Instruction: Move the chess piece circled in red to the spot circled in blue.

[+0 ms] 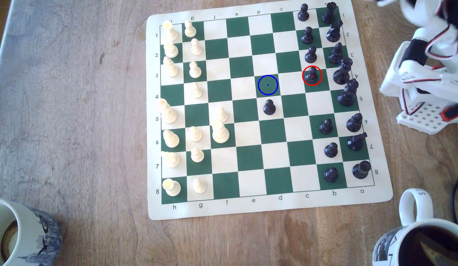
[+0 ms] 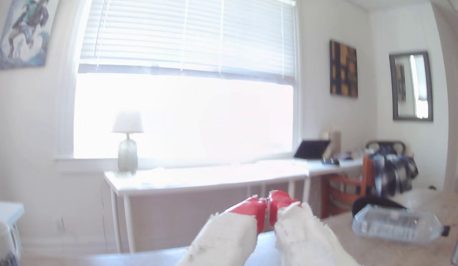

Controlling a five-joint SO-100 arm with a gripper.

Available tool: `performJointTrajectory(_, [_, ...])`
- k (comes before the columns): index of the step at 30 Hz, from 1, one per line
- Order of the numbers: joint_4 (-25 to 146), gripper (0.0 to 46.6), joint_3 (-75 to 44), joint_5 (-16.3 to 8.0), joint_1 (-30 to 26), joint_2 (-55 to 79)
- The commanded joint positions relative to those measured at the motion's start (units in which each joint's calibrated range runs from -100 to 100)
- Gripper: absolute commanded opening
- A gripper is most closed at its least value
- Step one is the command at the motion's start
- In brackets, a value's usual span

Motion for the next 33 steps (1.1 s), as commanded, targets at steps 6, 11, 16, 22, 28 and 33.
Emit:
performJointTrajectory(6, [33.1, 2.6, -19.6, -4.5, 3.0, 10.2])
performJointTrajectory(11, [39.9, 1.8, -22.5, -5.2, -1.3, 13.6])
performJointTrajectory(16, [52.2, 1.5, -27.1, -6.4, -1.1, 18.7])
performJointTrajectory(22, [65.4, 8.7, -39.4, -11.2, -6.3, 31.7])
performJointTrajectory(28, [69.5, 14.4, -42.2, -11.2, -7.5, 39.3])
performJointTrajectory(33, [68.8, 20.6, -37.8, -11.5, -9.7, 40.3])
